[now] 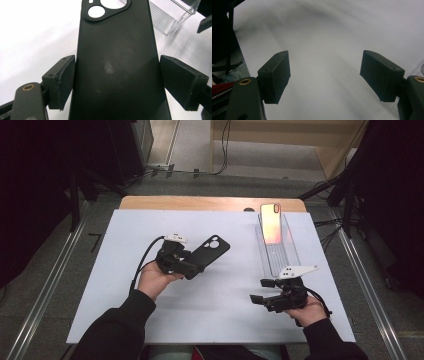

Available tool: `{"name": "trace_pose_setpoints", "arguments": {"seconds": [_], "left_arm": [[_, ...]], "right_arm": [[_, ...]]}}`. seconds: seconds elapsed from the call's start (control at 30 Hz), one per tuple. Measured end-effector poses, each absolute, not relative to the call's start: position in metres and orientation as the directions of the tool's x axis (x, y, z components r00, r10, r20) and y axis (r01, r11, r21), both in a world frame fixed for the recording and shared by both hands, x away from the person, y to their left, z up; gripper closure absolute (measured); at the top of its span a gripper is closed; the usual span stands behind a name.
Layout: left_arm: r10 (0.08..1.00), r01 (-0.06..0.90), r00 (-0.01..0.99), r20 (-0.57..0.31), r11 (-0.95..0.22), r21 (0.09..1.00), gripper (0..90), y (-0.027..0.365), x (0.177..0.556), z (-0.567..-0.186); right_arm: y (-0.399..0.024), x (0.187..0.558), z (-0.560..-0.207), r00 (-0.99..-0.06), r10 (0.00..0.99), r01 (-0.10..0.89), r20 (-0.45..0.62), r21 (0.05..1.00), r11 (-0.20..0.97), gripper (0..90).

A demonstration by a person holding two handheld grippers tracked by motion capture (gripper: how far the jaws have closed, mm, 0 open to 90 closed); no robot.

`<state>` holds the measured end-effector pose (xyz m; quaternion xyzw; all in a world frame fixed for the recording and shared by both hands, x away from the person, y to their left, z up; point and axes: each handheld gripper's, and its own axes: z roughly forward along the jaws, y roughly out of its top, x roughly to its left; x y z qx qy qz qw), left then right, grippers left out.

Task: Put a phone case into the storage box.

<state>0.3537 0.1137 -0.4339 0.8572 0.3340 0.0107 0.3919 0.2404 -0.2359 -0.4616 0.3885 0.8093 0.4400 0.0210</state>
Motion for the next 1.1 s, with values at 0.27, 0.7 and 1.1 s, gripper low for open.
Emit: {"name": "trace_pose_setpoints", "arguments": {"seconds": [0.27, 0.7, 1.1], "left_arm": [[0.622, 0.601, 0.739, -0.257, -0.439, 0.667, 16.9, 0.123, 0.334, -0.439], [0.705, 0.643, 0.656, -0.27, -0.334, 0.689, 16.8, 0.136, 0.303, -0.445], [0.744, 0.634, 0.612, -0.266, -0.261, 0.728, 16.7, 0.129, 0.29, -0.45]], "right_arm": [[-0.229, 0.242, -0.456, -0.7, 0.642, 0.603, 0.312, 0.74, 0.298, 22.3], [-0.216, 0.248, -0.448, -0.68, 0.653, 0.622, 0.334, 0.734, 0.272, 22.3], [-0.207, 0.254, -0.442, -0.601, 0.686, 0.688, 0.41, 0.702, 0.183, 22.4]]}}
